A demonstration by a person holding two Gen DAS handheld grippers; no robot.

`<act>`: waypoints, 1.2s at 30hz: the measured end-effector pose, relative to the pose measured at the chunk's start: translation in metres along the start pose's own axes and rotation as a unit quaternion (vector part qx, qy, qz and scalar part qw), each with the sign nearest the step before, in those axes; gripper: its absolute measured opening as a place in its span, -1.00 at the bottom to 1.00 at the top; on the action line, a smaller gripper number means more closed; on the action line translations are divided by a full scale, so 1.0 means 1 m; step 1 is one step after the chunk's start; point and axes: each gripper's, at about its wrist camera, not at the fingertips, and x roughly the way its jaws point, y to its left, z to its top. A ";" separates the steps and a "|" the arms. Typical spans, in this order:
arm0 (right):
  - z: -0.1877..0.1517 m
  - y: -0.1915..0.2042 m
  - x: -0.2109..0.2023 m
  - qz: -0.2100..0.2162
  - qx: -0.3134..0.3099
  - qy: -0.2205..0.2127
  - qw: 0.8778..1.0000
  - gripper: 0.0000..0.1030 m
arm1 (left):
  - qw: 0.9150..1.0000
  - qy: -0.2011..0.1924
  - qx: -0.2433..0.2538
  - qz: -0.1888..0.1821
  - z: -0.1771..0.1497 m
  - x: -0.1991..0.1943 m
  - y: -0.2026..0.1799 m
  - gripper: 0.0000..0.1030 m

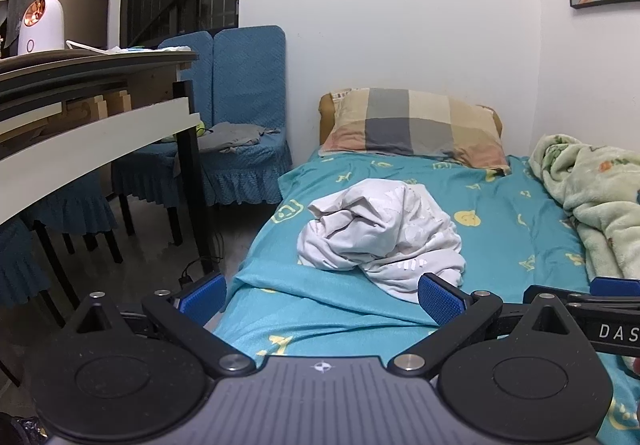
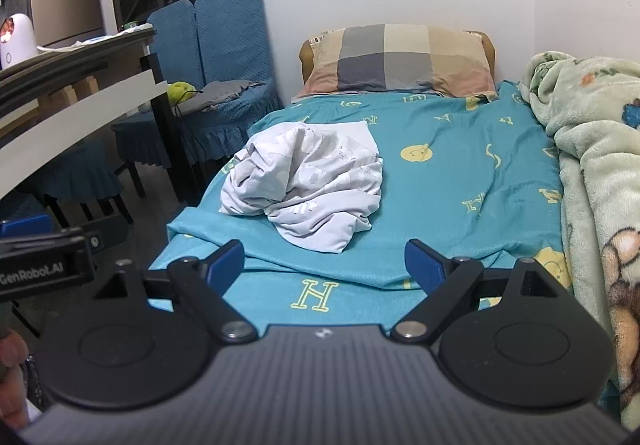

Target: Fold clothes

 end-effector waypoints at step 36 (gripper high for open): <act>-0.001 -0.010 -0.004 -0.006 -0.004 -0.018 1.000 0.72 | 0.999 0.018 -0.030 -0.016 -0.025 0.021 -0.002 1.00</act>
